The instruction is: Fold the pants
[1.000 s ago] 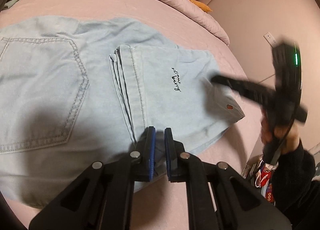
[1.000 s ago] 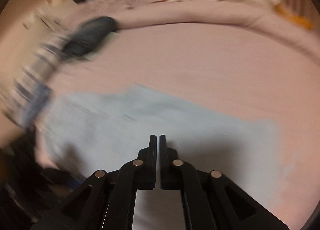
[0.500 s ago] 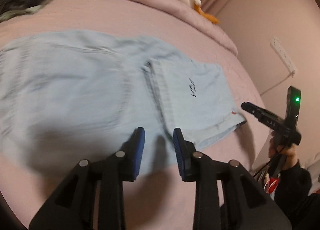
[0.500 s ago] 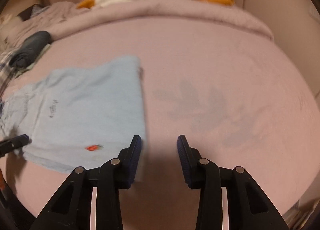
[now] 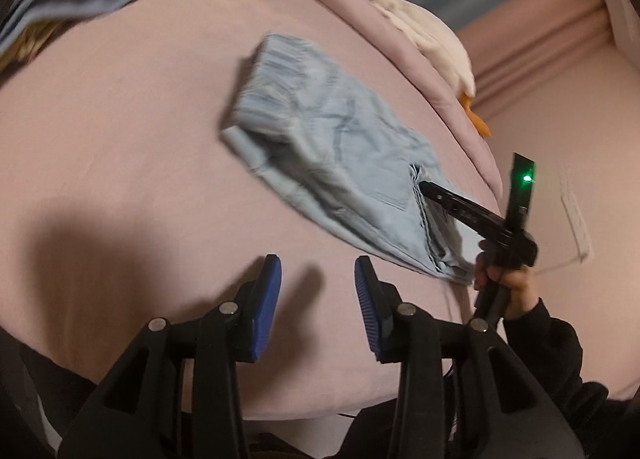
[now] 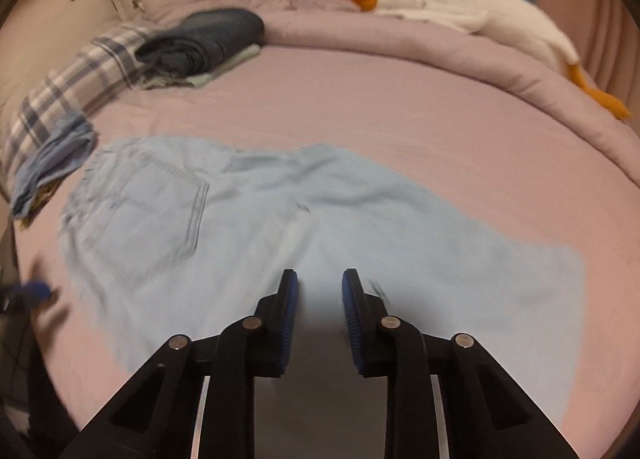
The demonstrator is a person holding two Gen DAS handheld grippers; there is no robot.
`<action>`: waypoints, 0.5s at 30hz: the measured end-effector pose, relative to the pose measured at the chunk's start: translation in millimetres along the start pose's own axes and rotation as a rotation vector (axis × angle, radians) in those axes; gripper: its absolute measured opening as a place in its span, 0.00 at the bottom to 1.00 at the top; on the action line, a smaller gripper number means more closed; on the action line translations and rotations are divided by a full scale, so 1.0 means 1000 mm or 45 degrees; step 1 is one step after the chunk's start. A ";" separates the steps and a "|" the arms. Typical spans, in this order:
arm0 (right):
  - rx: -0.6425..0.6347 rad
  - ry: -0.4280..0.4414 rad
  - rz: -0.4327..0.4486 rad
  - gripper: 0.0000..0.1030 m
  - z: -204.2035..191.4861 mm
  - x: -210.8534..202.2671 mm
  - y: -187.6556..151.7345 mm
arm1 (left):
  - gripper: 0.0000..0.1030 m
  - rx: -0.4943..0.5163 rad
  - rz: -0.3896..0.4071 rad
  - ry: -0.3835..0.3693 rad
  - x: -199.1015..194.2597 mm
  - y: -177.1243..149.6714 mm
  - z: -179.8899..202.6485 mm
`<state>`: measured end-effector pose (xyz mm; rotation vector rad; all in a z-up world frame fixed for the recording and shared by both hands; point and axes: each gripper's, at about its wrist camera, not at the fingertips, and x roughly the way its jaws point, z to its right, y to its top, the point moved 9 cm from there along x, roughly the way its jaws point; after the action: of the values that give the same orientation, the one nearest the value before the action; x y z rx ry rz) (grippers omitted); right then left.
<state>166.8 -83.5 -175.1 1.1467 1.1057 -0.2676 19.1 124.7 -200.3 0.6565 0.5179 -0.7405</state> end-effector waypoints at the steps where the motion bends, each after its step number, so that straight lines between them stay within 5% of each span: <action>1: -0.011 -0.007 -0.035 0.23 -0.002 0.013 0.003 | 0.41 -0.022 -0.002 -0.021 0.002 0.001 0.000; 8: -0.043 -0.045 -0.076 0.14 -0.018 0.001 0.003 | 0.63 -0.073 0.041 -0.098 0.019 0.022 0.015; 15: -0.095 0.006 -0.051 0.14 -0.057 -0.031 -0.043 | 0.70 -0.190 0.128 -0.105 0.028 0.046 0.008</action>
<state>91.4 -65.8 -174.5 1.0601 1.1350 -0.2528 72.4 132.4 -196.0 0.5075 0.4565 -0.6249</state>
